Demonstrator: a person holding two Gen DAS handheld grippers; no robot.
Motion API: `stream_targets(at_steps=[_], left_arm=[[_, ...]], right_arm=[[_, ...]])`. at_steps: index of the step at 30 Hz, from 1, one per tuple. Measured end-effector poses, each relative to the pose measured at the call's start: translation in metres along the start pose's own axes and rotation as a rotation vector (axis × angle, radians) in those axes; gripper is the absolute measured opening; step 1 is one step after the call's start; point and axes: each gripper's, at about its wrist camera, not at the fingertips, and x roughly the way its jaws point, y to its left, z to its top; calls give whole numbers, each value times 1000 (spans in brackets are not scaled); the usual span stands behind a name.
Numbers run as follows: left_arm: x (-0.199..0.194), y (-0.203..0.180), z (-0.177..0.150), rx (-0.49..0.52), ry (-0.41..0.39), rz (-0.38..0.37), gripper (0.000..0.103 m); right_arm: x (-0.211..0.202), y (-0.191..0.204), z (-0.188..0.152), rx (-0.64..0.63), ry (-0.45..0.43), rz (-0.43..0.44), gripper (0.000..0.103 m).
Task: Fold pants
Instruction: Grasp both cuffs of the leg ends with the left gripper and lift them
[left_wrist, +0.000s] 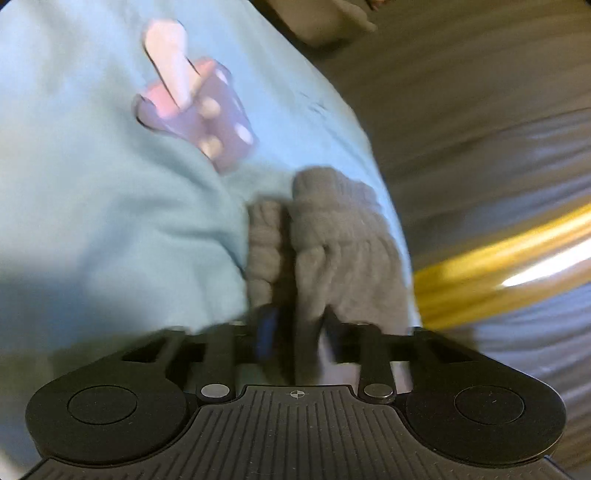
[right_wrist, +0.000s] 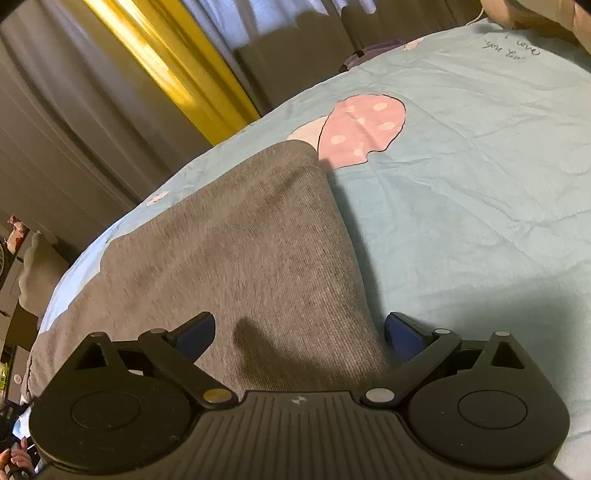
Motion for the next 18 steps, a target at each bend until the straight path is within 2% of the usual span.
stream_targets(at_steps=[1,6,8,10,18], left_arm=[[1,-1,1,7,4,3,41],[5,3,7,-8,20,0,44],[4,1,11,8,-2,16,60],[2,7,16,41,-21,43,61],[16,12,21,-5,-24,-42,63]], right_arm=[[0,-1,0,1,0,-2,99],[1,2,-1,-4,1,-16,99],[3,4,0,-13,2,-23,99],[3,4,0,-18,3,-25,99],[3,1,0,-5,2,-15,99]])
